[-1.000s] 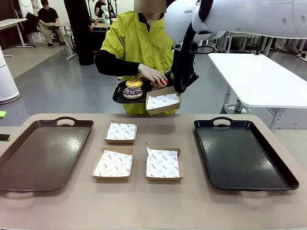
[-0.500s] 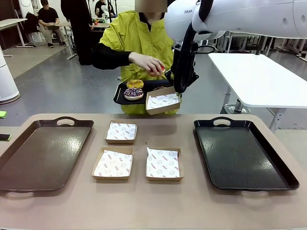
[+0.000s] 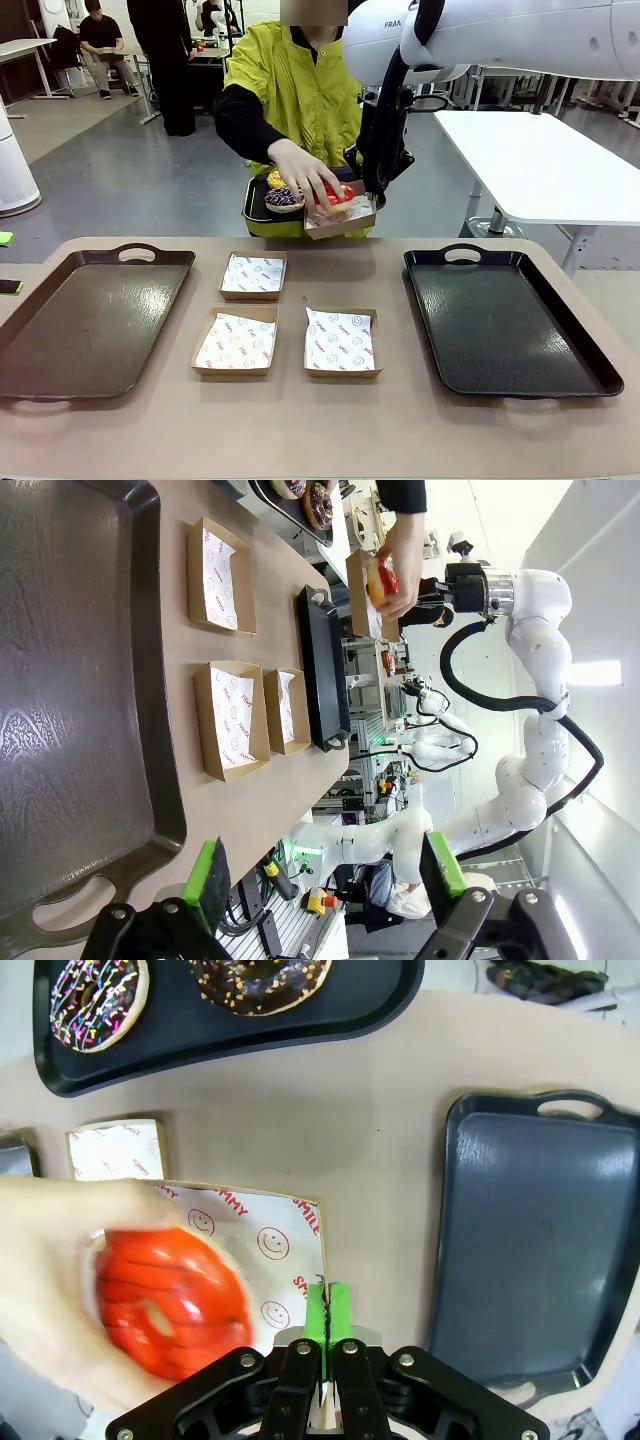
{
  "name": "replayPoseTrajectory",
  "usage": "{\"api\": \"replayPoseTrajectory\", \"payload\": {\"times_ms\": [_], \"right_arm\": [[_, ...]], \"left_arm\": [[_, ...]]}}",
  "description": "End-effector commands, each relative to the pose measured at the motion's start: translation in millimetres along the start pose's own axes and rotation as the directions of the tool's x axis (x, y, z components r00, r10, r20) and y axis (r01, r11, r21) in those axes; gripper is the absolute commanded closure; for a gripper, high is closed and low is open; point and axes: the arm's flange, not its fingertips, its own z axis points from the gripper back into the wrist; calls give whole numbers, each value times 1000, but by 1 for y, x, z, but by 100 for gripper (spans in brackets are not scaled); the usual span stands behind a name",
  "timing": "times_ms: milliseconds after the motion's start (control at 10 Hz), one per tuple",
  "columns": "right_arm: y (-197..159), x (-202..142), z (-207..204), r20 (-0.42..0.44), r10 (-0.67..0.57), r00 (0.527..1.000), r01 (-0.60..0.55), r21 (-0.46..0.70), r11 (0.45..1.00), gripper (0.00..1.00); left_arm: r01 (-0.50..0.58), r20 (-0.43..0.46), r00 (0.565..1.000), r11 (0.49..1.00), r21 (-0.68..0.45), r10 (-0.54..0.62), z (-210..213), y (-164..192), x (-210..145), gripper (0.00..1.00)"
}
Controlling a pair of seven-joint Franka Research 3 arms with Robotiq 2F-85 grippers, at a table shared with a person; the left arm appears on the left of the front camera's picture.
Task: Individually package the donuts and arrange them on the tray.
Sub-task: Place the picked Paper togo box on the Handle tray while simultaneously picking up another Paper togo box from the table with the other hand.
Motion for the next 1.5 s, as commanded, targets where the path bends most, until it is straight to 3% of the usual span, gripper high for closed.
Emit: {"api": "replayPoseTrajectory", "payload": {"times_ms": [0,900,1100,1400], "right_arm": [[-2,-2,-1,-2,-3,1000,3,-3,1000,100],[0,0,0,0,0,1000,0,0,1000,99],[-46,-12,8,-35,93,995,-92,29,995,99],[-134,-28,15,-7,73,997,-72,94,993,99]], "left_arm": [[6,12,1000,1000,-15,-6,0,-1,1,0],[0,0,1000,1000,0,0,0,0,0,0],[16,-51,999,990,143,-9,-24,-34,9,0],[97,-150,988,929,358,-45,-67,-103,18,0]]}}
